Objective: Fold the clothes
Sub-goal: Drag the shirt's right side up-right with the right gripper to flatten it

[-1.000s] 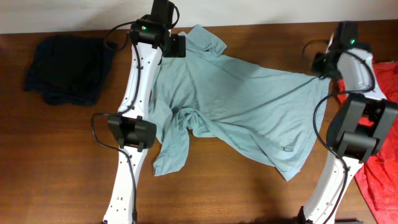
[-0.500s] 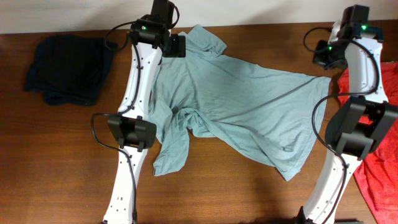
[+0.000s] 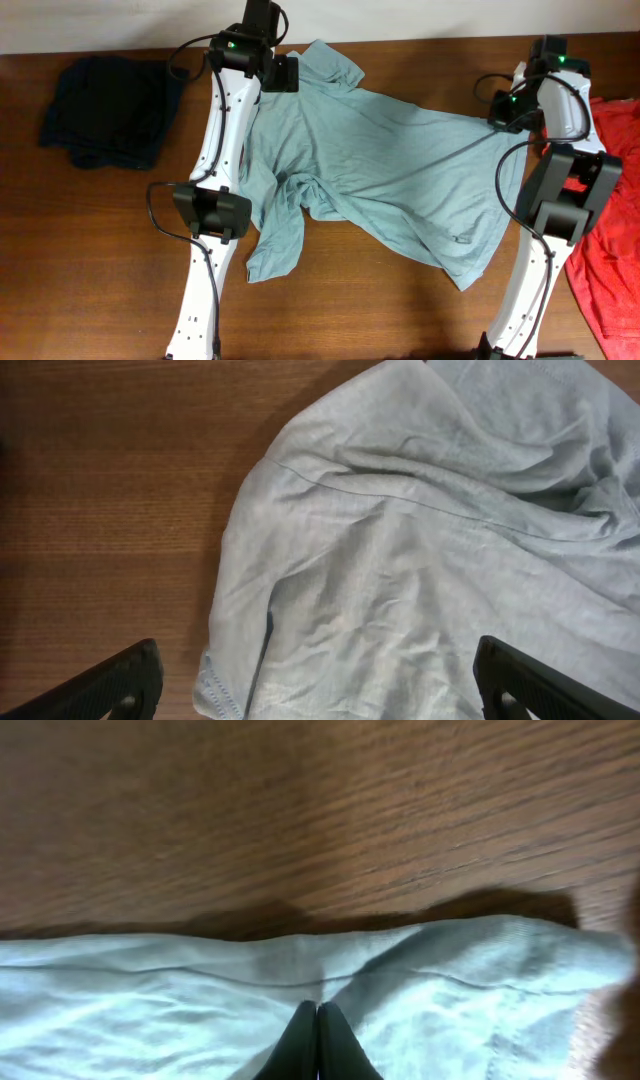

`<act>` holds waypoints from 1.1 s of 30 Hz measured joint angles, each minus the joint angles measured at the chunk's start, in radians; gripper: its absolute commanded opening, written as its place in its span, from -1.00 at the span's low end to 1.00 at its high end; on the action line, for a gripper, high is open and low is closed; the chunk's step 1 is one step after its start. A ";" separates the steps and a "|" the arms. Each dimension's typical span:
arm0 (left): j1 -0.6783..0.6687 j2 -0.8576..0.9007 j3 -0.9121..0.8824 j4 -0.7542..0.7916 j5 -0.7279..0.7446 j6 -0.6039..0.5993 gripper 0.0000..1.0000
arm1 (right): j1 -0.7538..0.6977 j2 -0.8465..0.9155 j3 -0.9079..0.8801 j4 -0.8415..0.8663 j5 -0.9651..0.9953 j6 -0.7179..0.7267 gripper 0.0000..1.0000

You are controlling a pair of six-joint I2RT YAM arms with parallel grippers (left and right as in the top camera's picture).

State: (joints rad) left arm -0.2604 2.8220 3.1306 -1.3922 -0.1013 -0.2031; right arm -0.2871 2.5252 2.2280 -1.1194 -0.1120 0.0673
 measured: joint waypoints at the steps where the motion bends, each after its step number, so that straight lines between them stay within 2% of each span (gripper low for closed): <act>1: 0.000 0.000 0.000 0.000 0.000 0.000 0.98 | 0.000 0.007 0.000 0.000 0.000 0.000 -0.92; 13: 0.000 0.000 0.000 0.000 0.000 0.000 0.98 | 0.000 0.037 0.018 0.067 -0.013 0.000 -0.92; 28: 0.000 0.000 0.000 0.000 0.000 0.000 0.98 | 0.001 0.127 0.060 0.497 0.020 -0.006 -0.92; 33: 0.000 0.000 0.000 0.000 0.000 0.000 0.98 | 0.001 0.174 0.165 0.449 0.020 -0.027 -0.92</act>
State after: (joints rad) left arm -0.2604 2.8220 3.1306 -1.3922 -0.1013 -0.2031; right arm -0.2859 2.6987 2.3932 -0.6704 -0.0921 0.0399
